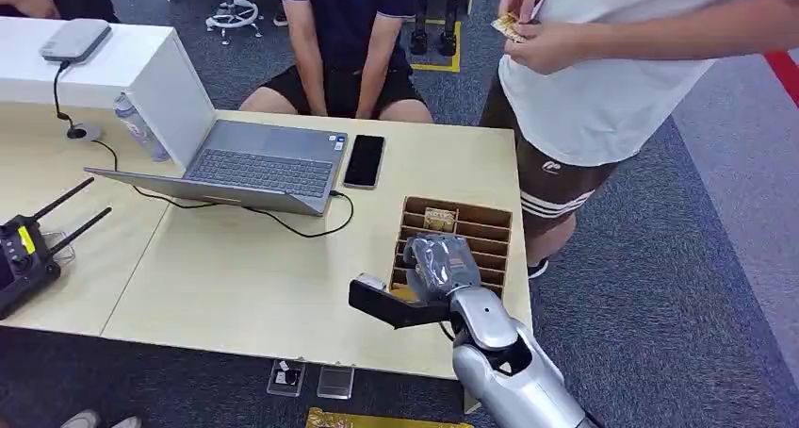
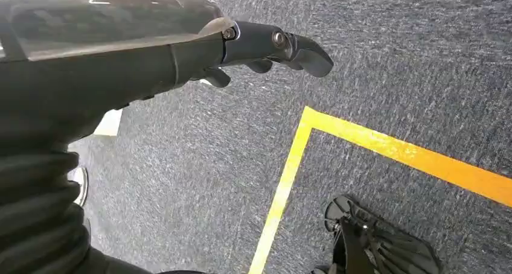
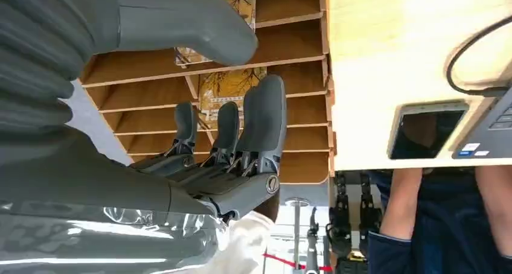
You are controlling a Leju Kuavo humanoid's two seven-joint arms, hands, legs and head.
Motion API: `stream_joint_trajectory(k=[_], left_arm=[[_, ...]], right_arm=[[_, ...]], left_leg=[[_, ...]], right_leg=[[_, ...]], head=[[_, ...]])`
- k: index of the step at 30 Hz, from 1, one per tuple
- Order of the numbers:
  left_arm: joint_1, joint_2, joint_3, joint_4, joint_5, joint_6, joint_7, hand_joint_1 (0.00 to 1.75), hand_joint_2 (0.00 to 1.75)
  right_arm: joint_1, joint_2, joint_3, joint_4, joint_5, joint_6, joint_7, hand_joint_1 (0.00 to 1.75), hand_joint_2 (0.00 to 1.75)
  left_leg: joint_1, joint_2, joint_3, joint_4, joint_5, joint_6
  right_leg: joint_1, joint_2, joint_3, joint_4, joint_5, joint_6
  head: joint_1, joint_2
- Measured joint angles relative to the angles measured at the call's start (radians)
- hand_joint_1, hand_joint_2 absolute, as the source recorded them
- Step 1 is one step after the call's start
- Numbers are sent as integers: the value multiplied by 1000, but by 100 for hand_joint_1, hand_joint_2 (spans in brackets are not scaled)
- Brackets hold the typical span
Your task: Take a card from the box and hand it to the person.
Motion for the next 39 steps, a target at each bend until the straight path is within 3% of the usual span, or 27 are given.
stream_joint_trajectory(k=[13,39], left_arm=[[0,0,0,0,0,-4,-6,0,175],[0,2,0,0,-1,-11,-10,0,175]], right_arm=[[2,-11,-16,7,4,-8,19,84,175],[8,-19,-56,34,24,-10,29,89,175]], left_leg=[[0,0,0,0,0,0],[0,0,0,0,0,0]], right_leg=[[0,0,0,0,0,0],[0,0,0,0,0,0]], head=[[0,0],[0,0]])
